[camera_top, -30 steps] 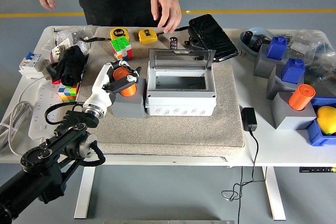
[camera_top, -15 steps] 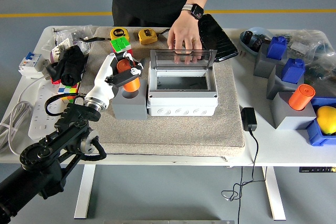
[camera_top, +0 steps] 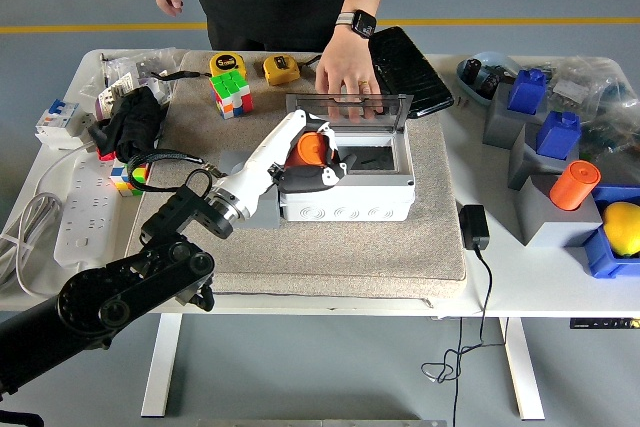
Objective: Fetch the battery,place it into the box,close the lid of the box
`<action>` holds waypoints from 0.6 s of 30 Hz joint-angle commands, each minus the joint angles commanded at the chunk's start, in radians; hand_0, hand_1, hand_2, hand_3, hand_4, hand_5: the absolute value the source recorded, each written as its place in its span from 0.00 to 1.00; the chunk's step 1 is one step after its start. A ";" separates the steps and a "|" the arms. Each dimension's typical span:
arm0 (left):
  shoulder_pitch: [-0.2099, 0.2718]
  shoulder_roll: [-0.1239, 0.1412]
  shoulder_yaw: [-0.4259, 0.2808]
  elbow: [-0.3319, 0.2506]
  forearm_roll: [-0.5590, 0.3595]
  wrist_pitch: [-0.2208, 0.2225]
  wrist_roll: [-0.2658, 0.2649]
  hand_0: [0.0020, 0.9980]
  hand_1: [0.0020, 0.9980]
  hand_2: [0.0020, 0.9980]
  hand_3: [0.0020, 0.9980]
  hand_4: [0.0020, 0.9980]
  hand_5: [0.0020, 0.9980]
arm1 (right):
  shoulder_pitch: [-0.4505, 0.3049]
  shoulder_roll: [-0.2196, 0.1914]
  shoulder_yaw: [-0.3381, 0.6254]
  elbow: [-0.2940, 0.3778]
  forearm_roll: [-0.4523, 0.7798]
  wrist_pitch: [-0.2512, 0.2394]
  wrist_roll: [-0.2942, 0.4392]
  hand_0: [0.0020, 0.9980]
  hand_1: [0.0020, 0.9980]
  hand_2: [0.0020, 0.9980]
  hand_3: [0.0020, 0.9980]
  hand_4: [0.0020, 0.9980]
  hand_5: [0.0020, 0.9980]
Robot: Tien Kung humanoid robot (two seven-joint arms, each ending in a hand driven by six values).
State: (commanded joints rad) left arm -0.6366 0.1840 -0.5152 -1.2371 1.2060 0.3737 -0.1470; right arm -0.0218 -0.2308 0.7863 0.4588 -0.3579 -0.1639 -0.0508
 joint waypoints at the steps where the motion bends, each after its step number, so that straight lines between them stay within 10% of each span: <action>1: -0.012 -0.003 0.013 0.003 0.018 0.008 0.011 0.21 0.11 0.14 0.19 0.82 0.00 | 0.000 0.000 0.000 0.000 0.000 0.000 0.000 0.62 0.64 0.66 0.59 1.00 0.53; 18: -0.193 -0.122 0.129 0.141 0.231 0.079 0.212 0.14 0.09 0.14 0.27 0.97 0.16 | 0.006 -0.005 -0.019 -0.002 0.010 -0.004 0.001 0.62 0.64 0.66 0.59 0.99 0.53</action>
State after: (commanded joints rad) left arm -0.8299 0.0616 -0.3865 -1.0963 1.4374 0.4530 0.0653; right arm -0.0154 -0.2357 0.7675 0.4572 -0.3483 -0.1675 -0.0498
